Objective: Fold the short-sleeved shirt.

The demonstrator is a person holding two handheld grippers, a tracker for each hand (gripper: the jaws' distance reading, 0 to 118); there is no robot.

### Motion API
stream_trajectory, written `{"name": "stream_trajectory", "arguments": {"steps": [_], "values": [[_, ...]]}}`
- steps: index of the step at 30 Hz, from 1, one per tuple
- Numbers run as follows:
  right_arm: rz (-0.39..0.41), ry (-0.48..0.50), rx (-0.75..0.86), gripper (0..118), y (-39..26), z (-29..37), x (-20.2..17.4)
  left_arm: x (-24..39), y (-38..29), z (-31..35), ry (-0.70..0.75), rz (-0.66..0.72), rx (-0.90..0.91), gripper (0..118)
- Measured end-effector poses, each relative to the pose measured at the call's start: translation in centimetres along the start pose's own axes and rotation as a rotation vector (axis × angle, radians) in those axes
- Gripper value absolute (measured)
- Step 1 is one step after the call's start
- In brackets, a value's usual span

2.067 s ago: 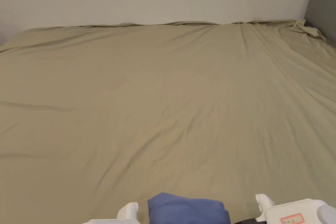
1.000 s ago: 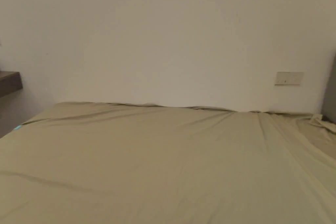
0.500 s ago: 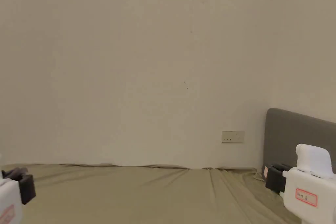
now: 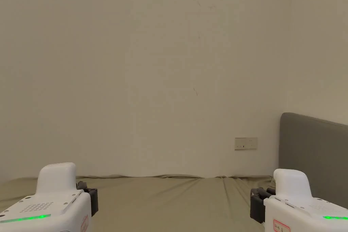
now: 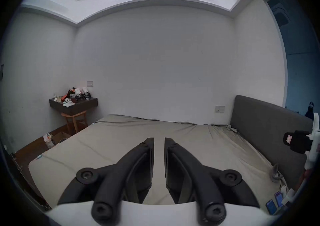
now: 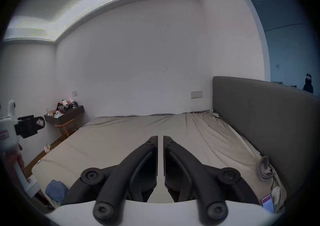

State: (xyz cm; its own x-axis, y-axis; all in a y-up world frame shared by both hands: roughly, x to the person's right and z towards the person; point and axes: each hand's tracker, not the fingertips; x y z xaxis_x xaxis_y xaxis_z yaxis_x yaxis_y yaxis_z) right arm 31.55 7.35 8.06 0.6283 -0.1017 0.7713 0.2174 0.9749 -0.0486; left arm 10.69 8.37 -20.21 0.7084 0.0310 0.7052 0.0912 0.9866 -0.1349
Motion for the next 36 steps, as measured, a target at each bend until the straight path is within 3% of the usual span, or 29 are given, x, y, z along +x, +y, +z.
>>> {"name": "stream_trajectory", "arguments": {"steps": [7,27,28,29,30,31,34,36], "values": [[0.056,-0.008,0.008,7,0.2,-0.2,-1.9,0.1,0.1,0.1,-0.028,-0.005,0.01,12],[0.071,-0.012,0.026,10,0.6,-0.2,-3.0,0.5,0.6,0.5,-0.099,-0.008,-0.004,13],[0.051,-0.036,0.037,49,0.8,0.0,-3.0,0.4,0.6,0.6,-0.094,-0.024,0.012,36],[0.045,-0.082,0.052,104,0.7,-0.1,-2.9,0.6,0.7,0.5,-0.074,-0.017,0.01,93],[0.048,-0.137,0.016,117,0.1,-0.3,-2.8,0.7,0.8,0.0,-0.074,-0.019,-0.022,118],[0.055,-0.105,0.021,117,0.1,-1.1,-2.5,0.6,0.1,0.9,-0.13,-0.004,0.055,118],[0.009,0.007,0.04,118,-0.9,-1.6,-1.7,-0.5,-0.7,1.3,-0.108,0.015,0.0,118],[0.026,-0.008,0.028,118,1.5,0.6,-2.5,-0.3,0.8,1.2,-0.101,0.012,0.004,118]]}}
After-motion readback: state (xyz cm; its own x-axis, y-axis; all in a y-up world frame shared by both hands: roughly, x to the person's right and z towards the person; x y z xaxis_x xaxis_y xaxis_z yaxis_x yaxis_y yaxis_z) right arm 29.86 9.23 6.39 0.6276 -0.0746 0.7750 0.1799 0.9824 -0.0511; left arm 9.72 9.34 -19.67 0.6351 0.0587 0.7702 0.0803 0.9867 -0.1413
